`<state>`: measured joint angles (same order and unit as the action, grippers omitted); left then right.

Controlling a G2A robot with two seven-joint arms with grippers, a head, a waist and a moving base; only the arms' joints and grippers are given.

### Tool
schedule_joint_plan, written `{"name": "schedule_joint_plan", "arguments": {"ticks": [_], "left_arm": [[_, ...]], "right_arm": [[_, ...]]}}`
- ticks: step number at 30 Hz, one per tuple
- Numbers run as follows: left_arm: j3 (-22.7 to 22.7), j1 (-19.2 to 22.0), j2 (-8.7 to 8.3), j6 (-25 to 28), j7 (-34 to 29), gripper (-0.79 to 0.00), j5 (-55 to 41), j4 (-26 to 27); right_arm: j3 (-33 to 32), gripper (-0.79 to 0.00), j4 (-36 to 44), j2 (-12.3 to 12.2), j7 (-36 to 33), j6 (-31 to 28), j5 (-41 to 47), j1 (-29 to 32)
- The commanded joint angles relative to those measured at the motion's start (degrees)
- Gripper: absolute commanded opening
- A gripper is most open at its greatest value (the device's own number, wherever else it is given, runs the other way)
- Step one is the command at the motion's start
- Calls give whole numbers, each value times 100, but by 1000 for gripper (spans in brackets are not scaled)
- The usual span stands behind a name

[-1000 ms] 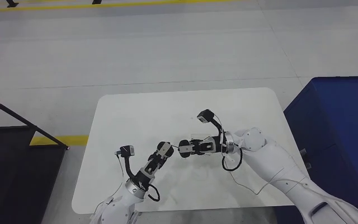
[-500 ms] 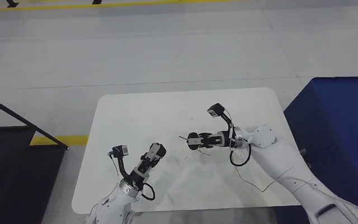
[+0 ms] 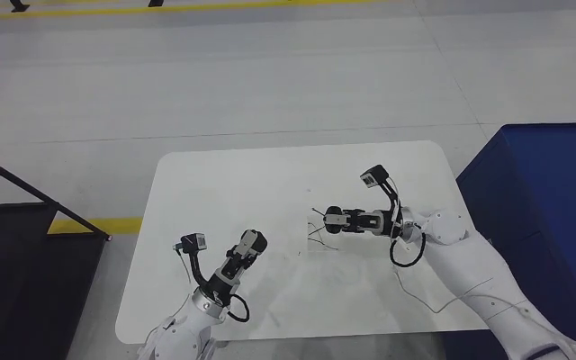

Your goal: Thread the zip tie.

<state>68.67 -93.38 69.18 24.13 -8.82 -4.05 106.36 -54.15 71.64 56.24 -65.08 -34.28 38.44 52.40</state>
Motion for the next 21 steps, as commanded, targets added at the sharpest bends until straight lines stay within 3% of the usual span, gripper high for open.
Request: {"name": "schedule_joint_plan", "arguments": {"ticks": [1,5,8,18,21], "left_arm": [[166,165,-20,-712,-302,0,-173,-74],[214,291,-3,-1545,-58,0,-29,-196],[180,296,-31,-2292,-559,0,37,-134],[180,296,-31,-2292,-559,0,37,-134],[180,296,-31,-2292,-559,0,37,-134]], "right_arm": [[79,-785,212,24,292,174,-456,5],[122,-785,1023,40,-60,486,-227,56],[65,-785,1770,12,-498,728,18,140],[183,-785,1945,34,-532,860,114,235],[209,-785,2391,58,-527,551,-665,93]]}}
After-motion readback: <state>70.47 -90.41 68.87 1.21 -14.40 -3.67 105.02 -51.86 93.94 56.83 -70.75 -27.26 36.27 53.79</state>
